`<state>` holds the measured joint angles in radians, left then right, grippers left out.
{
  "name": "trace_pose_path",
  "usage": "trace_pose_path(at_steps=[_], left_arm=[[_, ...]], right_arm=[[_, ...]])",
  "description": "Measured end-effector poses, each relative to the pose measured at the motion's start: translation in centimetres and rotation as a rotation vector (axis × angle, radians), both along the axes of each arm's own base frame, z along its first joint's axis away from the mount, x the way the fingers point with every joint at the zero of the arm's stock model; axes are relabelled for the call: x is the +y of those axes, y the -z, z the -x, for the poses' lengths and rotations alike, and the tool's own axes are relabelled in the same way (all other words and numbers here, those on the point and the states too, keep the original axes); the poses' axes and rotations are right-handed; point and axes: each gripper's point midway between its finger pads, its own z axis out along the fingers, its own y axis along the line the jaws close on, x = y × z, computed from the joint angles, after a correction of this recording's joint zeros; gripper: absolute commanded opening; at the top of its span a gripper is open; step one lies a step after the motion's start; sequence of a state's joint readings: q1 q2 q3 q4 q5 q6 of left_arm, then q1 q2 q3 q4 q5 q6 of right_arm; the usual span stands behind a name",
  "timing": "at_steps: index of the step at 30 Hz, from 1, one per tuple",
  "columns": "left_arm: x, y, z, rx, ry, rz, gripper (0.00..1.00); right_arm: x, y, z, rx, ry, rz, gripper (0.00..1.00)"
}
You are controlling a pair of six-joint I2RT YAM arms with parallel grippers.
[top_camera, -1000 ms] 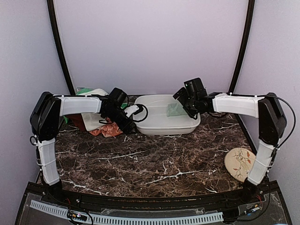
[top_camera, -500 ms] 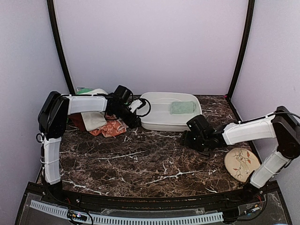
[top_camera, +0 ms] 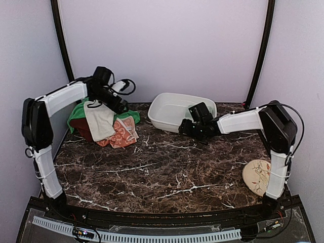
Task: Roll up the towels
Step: Move the storage box to the center of the board.
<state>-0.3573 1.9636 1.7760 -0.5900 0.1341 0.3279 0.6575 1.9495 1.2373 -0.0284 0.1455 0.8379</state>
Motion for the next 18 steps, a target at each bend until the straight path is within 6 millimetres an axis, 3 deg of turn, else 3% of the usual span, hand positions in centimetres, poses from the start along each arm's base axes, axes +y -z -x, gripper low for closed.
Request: trace_pose_path(at_steps=[4, 7, 9, 13, 18], left_arm=[[11.4, -5.2, 3.8, -0.049, -0.197, 0.010, 0.89], [18.5, -6.9, 7.5, -0.063, -0.347, 0.023, 0.81], [20.6, -6.2, 9.5, -0.039, -0.401, 0.028, 0.76], [20.9, -2.9, 11.5, 0.081, -0.431, 0.099, 0.65], [22.1, 0.3, 9.5, 0.222, -0.503, 0.234, 0.60]], right_arm=[[0.0, 0.8, -1.8, 0.003, 0.007, -0.008, 0.75], [-0.2, 1.2, -2.2, 0.002, 0.008, 0.002, 0.78], [-0.3, 1.0, -2.1, -0.009, 0.010, 0.000, 0.81], [-0.7, 0.7, -0.1, -0.022, 0.001, 0.019, 0.84], [-0.5, -0.8, 4.6, -0.058, -0.034, 0.059, 0.85]])
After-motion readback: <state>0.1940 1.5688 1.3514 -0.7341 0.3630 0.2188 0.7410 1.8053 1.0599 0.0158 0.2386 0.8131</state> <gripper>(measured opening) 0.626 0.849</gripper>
